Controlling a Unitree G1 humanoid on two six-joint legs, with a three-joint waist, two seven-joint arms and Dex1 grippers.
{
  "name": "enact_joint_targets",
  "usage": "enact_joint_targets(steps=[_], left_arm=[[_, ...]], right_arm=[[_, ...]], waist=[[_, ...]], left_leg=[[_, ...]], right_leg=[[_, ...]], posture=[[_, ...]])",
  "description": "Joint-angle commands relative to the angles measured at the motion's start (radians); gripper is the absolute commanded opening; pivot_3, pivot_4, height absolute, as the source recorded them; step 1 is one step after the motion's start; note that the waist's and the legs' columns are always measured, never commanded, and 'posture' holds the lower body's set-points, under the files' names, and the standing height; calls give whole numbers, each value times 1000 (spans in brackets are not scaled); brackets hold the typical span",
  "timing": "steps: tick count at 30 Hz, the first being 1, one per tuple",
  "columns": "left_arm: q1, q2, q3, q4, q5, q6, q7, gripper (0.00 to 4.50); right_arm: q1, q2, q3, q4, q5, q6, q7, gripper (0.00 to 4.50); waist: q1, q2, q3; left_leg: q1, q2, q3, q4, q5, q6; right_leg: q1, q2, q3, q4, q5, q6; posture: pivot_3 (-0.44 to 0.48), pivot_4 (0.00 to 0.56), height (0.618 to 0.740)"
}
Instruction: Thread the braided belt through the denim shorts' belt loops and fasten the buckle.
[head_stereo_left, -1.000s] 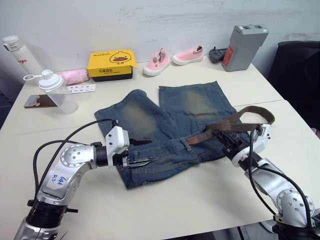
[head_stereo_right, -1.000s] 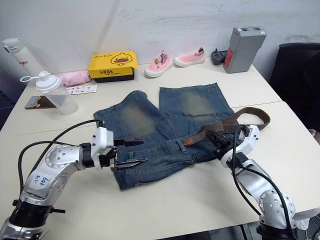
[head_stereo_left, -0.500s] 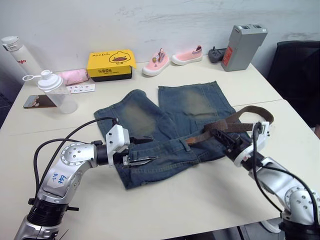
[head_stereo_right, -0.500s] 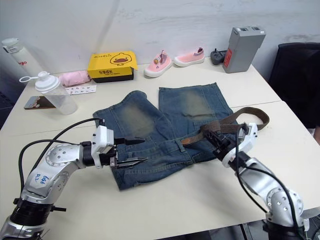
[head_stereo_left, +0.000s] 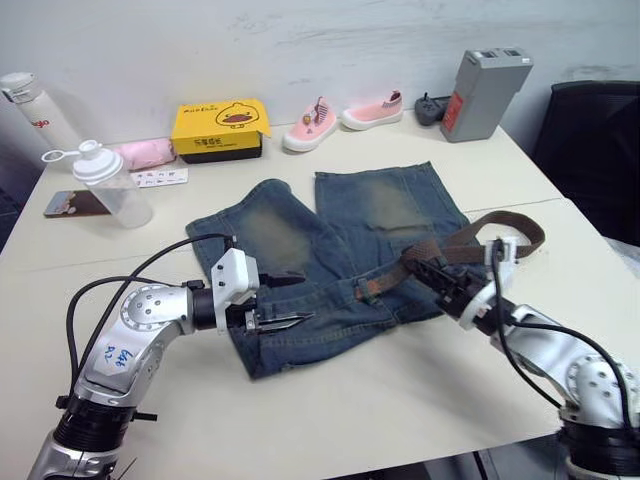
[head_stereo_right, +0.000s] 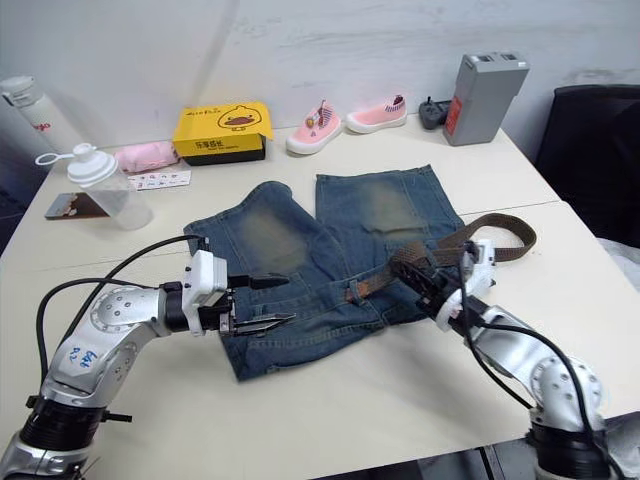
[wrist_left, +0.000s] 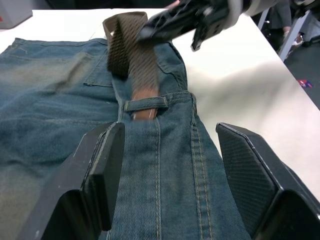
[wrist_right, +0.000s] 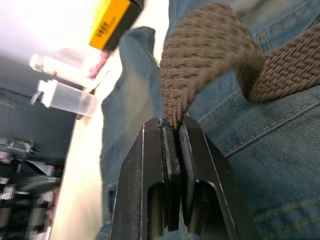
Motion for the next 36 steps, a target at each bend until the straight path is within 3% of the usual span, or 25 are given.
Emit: enact_joint_targets(steps=[1,4,9,15,27,31,36], left_arm=[[-21,3,9,4,21,-30,-8,3235],[-31,-4,-20,32,87,-123,-24,3235],[-70,-1,-108,204,377,-601,-15,3235],[-130,-29,-177,417,564,-973,54,3235],[-222,-125,-239,611,659,-1087,148,3235],[-221,-129,-251,614,653,-1093,148,2266],[-230,-135,-257,615,669,-1088,162,409]], right_arm=[[-8,31,48,-7,-69,21,50,0],[-13,68,81,8,-94,39,38,0],[-17,103,80,2,-78,65,10,0],[-26,122,58,5,-84,73,-15,0],[-24,140,40,-31,-77,74,-51,0],[-24,143,32,-51,-64,69,-72,0],[-20,150,30,-70,-51,65,-91,0]], waist=[[1,0,0],[1,0,0],[3,1,0],[1,1,-1],[2,2,-1],[1,2,-1],[2,2,-1]], left_leg=[[0,0,0,0,0,0],[0,0,-1,0,0,0],[1,-1,-1,1,0,0],[1,1,0,0,0,0],[0,0,-1,1,0,0],[0,0,-1,1,0,0],[0,0,-1,1,0,0]], right_leg=[[0,0,0,0,0,0],[-1,0,-1,0,2,4],[-1,-1,-1,-1,1,1],[-1,-2,-1,-1,3,4],[-1,-1,-4,2,7,11],[0,-1,-4,2,7,12],[0,-1,-4,2,7,12]], posture=[[0,150,739],[0,150,739],[0,150,739],[0,150,739],[0,150,739],[0,150,739],[0,150,739]])
